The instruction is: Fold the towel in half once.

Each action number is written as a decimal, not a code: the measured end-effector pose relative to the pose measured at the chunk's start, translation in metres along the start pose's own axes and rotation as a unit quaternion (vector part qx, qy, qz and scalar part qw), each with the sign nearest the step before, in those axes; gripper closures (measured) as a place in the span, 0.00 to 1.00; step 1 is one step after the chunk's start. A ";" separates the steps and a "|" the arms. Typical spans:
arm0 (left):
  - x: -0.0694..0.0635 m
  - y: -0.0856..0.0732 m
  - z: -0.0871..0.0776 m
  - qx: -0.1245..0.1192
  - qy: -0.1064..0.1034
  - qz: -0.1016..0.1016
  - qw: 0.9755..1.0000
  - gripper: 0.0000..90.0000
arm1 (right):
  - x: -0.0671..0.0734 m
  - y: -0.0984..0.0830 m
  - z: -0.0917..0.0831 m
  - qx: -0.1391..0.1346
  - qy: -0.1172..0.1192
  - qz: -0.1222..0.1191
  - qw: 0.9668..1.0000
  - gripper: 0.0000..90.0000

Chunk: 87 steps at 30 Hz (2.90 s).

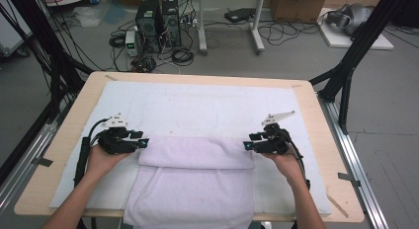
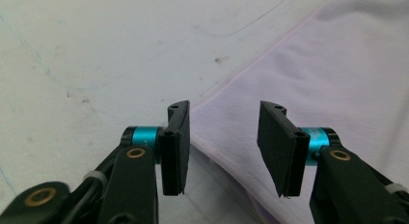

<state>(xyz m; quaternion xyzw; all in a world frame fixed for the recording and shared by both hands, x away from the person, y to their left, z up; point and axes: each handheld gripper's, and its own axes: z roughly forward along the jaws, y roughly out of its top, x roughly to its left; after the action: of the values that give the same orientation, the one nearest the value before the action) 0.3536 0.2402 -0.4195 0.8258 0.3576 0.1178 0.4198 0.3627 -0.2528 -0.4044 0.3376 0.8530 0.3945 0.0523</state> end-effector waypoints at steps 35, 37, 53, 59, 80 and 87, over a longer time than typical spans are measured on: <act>0.010 -0.002 0.030 0.030 0.018 -0.027 0.999 0.97 | -0.006 0.005 0.040 0.087 -0.016 -0.001 0.996 0.96; 0.012 -0.002 0.027 0.029 0.017 -0.025 0.999 0.97 | -0.006 0.005 0.039 0.088 -0.010 -0.005 0.996 0.97; -0.020 0.005 -0.030 -0.060 0.006 -0.001 0.998 0.97 | 0.031 0.007 -0.021 -0.034 0.017 -0.051 0.998 0.97; -0.053 -0.020 -0.057 -0.061 -0.010 0.040 0.997 0.97 | 0.067 -0.023 -0.041 -0.043 0.047 -0.080 0.995 0.98; -0.031 -0.016 -0.016 -0.009 0.014 0.026 1.000 0.62 | 0.035 -0.009 -0.002 0.025 -0.022 -0.071 0.997 0.58; -0.016 -0.020 0.013 0.050 0.028 -0.003 0.998 0.48 | 0.014 -0.015 0.015 0.053 -0.015 -0.040 0.998 0.51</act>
<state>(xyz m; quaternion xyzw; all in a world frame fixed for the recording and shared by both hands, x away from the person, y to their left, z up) 0.3389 0.2292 -0.4411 0.8410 0.3773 0.1213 0.3683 0.3494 -0.2418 -0.4233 0.3117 0.8846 0.3413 0.0625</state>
